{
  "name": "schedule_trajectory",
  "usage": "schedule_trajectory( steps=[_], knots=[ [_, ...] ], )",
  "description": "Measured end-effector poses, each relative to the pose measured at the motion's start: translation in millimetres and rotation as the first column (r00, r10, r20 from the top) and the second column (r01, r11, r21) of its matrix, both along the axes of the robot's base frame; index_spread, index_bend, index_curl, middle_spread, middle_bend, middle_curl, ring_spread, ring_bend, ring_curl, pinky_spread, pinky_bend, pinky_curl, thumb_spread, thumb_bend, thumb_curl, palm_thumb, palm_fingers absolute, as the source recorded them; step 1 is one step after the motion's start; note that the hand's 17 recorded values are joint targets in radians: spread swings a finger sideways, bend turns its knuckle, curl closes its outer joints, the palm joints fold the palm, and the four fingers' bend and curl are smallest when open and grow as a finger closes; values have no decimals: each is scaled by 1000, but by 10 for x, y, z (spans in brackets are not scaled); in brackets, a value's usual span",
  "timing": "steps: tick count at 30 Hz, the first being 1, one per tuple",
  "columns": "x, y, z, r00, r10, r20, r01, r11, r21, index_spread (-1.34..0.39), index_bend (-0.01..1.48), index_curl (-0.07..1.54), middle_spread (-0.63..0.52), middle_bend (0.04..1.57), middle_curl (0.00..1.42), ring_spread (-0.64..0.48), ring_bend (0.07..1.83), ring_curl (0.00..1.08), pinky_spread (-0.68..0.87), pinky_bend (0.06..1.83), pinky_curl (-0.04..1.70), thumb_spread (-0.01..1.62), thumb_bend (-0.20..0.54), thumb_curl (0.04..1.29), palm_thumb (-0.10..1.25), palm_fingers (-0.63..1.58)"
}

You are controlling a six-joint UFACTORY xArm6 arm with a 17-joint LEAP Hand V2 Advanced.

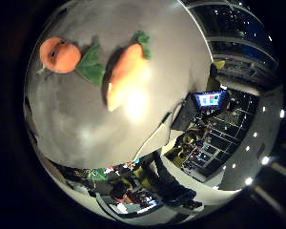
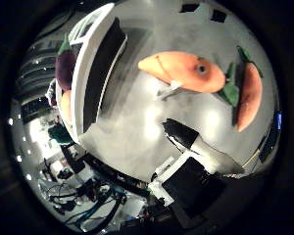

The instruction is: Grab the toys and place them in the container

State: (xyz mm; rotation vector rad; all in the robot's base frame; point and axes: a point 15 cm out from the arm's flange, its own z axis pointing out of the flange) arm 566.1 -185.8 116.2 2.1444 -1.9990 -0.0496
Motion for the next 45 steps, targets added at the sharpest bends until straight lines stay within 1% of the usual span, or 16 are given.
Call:
schedule_trajectory(
  steps=[5, 12, 17, 19, 21, 23, 25, 26, 27, 28, 29, 30, 33, 38, 40, 45],
  knots=[
    [35, 102, -214, 1000, 8, -19, -8, 1000, 4, -241, 162, 287, -73, 352, 376, -84, 557, 277, 288, 542, 195, 975, -26, 354, 718, 312],
    [128, 62, -441, 1000, 11, 9, -11, 1000, 3, -242, 170, 294, -84, 421, 397, -145, 645, 295, 176, 503, 173, 969, -26, 353, 715, 405],
    [167, 43, -505, 1000, 11, 24, -11, 1000, 2, -275, 185, 306, -101, 495, 417, -184, 755, 316, 50, 482, 141, 967, -26, 354, 715, 589],
    [171, 27, -518, 1000, 7, 27, -7, 1000, 2, -301, 175, 300, -119, 515, 421, -206, 841, 333, -9, 525, 134, 967, -26, 354, 715, 749],
    [160, 6, -531, 1000, 4, 24, -4, 1000, 1, -359, 183, 315, -162, 575, 448, -236, 910, 365, -161, 695, 170, 968, -25, 353, 717, 1032],
    [155, -11, -531, 1000, 1, 24, -1, 1000, 1, -408, 203, 342, -195, 609, 470, -250, 924, 390, -314, 801, 197, 969, -26, 353, 717, 1125],
    [136, -60, -539, 1000, -7, 23, 7, 1000, 2, -436, 291, 383, -209, 658, 490, -248, 960, 408, -411, 866, 222, 966, -22, 353, 728, 1292],
    [132, -72, -540, 1000, -8, 22, 8, 1000, 2, -443, 327, 401, -214, 691, 502, -247, 983, 418, -452, 888, 232, 963, -23, 353, 733, 1294],
    [125, -90, -538, 1000, -11, 22, 11, 1000, 1, -444, 433, 446, -216, 762, 525, -240, 1009, 430, -482, 902, 245, 956, -21, 356, 747, 1365],
    [110, -116, -533, 1000, -12, 19, 12, 1000, 1, -431, 521, 486, -209, 818, 542, -237, 1034, 440, -486, 942, 268, 951, -22, 358, 757, 1403],
    [95, -146, -530, 1000, -13, 17, 13, 1000, -1, -428, 549, 498, -207, 825, 544, -237, 1041, 443, -487, 947, 271, 950, -22, 358, 760, 1399],
    [80, -173, -524, 1000, -17, 15, 17, 1000, -1, -405, 640, 531, -196, 857, 554, -227, 1055, 452, -465, 970, 288, 951, -22, 358, 764, 1476],
    [40, -257, -483, 1000, -27, 11, 27, 1000, -2, -327, 844, 608, -164, 988, 593, -207, 1151, 489, -386, 1105, 365, 945, -25, 361, 774, 1454],
    [-76, -437, -348, 998, -59, -1, 59, 998, -2, -279, 956, 647, -142, 1084, 621, -191, 1245, 526, -323, 1220, 427, 947, -11, 378, 821, 1393],
    [-130, -494, -208, 997, -75, -5, 75, 997, -4, -253, 1017, 663, -120, 1147, 634, -184, 1303, 550, -281, 1282, 473, 944, 5, 410, 910, 1337],
    [-320, -604, 355, 994, -111, -12, 111, 994, -8, -210, 1100, 671, -99, 1231, 640, -174, 1371, 577, -221, 1342, 549, 951, -14, 450, 972, 1261]
  ],
)
